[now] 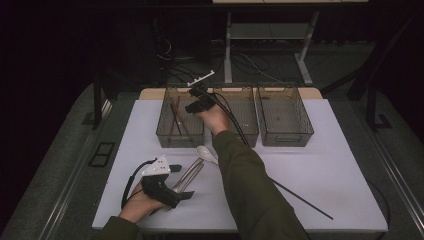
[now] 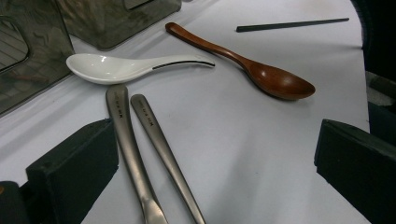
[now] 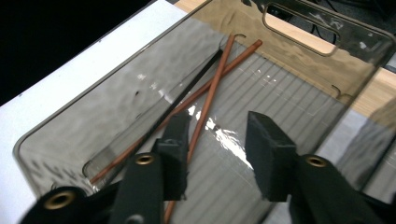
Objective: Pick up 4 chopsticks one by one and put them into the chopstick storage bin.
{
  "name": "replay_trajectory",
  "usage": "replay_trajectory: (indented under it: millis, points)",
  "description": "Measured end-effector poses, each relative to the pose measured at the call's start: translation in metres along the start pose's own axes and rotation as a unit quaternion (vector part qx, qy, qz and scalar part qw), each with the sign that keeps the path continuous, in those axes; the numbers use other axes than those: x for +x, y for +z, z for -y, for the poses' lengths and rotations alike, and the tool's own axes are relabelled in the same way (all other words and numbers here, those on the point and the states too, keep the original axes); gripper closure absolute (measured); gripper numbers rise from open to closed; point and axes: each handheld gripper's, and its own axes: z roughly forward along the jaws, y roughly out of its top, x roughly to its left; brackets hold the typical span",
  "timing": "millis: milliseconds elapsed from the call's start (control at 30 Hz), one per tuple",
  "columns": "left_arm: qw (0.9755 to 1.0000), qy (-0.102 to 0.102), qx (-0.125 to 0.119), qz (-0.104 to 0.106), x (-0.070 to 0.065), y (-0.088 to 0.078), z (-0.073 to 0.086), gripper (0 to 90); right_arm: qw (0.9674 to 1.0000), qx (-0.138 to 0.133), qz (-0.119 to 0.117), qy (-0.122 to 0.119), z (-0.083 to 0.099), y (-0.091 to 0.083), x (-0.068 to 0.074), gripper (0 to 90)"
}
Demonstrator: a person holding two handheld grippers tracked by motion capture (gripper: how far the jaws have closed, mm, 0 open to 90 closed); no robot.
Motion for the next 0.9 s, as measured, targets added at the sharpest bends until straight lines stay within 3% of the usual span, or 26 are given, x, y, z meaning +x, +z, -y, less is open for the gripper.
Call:
replay_trajectory:
  millis: [367,600,900]
  points:
    - [1.0,0.002,0.006,-0.003,0.0,0.0,0.0,0.0,0.9998,-0.018,-0.013,0.0,0.02,-0.034,-0.016,45.0]
    - [1.0,0.002,0.005,-0.004,0.002,0.0,0.0,0.0,0.9984,-0.022,-0.036,-0.038,0.037,-0.06,-0.016,39.4]
    - [1.0,-0.003,0.006,-0.003,0.0,0.001,0.001,0.0,0.9963,-0.035,-0.048,-0.062,0.059,-0.096,-0.022,37.2]
